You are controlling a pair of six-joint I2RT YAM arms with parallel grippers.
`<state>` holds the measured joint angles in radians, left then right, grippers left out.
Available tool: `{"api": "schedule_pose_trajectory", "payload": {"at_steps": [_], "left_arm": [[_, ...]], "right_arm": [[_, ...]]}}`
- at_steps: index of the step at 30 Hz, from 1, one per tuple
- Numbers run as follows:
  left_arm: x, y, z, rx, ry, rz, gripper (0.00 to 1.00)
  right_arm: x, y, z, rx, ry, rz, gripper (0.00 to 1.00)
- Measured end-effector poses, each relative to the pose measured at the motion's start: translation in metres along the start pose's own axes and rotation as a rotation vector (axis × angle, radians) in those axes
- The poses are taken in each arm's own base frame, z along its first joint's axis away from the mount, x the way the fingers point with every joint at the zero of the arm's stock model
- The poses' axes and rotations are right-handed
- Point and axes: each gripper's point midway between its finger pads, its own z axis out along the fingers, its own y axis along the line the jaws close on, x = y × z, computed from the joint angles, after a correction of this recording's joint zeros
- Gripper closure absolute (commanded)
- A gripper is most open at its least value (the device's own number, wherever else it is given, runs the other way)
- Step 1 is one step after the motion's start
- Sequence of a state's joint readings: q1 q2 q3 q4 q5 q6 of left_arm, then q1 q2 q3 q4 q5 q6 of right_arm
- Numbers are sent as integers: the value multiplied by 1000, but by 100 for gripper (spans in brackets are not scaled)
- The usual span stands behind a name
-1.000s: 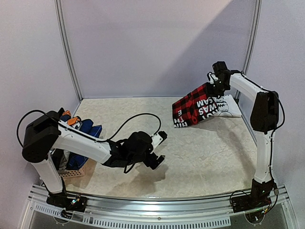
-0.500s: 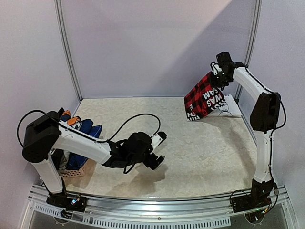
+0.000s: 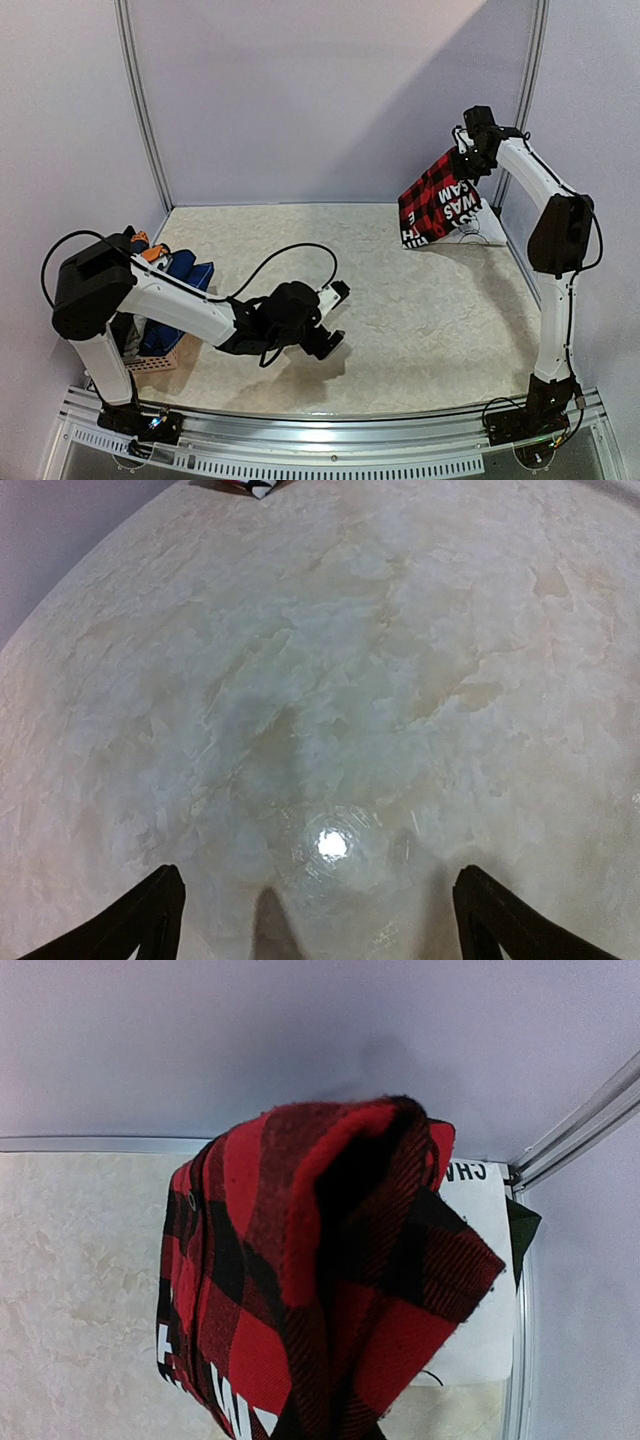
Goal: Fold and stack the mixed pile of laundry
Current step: Move the square-folded shirt to the corner of the board.
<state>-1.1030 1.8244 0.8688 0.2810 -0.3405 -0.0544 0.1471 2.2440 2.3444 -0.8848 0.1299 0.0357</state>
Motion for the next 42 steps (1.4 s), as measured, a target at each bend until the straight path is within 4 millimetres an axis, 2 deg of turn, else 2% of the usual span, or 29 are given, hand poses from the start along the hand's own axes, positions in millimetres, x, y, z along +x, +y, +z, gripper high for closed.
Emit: {"api": "schedule_pose_trajectory", "payload": {"at_steps": [3,7,11,17,21,26,33,39,40,42], "left_arm": [[2,0,0,1,1,0,5],[6,0,0,3,6,2,5],[9,0,0,3,7,3,5],[7,-2,0,13,-1,1,5],[8,-3,2,16,-4,0,5],[11,-5,4,19,4,2,5],[10,-5,4,23,-3,0,5],[11,-7,5,30,0,1,5],[11,-7,5,32,-1,0,5],[11,-8,5,35,-1,0,5]], "right_arm": [[1,-9,1,11,4,2,100],[2,-31,3,31,10,21,100],[5,-63,7,66,18,59,100],[16,-95,28,104,40,73,100],[24,-104,49,115,50,61,100],[24,-107,72,128,24,41,100],[20,-117,92,194,-23,37,100],[32,-131,115,256,-17,59,89],[35,-134,118,264,-12,67,85],[41,-139,124,275,-4,87,68]]}}
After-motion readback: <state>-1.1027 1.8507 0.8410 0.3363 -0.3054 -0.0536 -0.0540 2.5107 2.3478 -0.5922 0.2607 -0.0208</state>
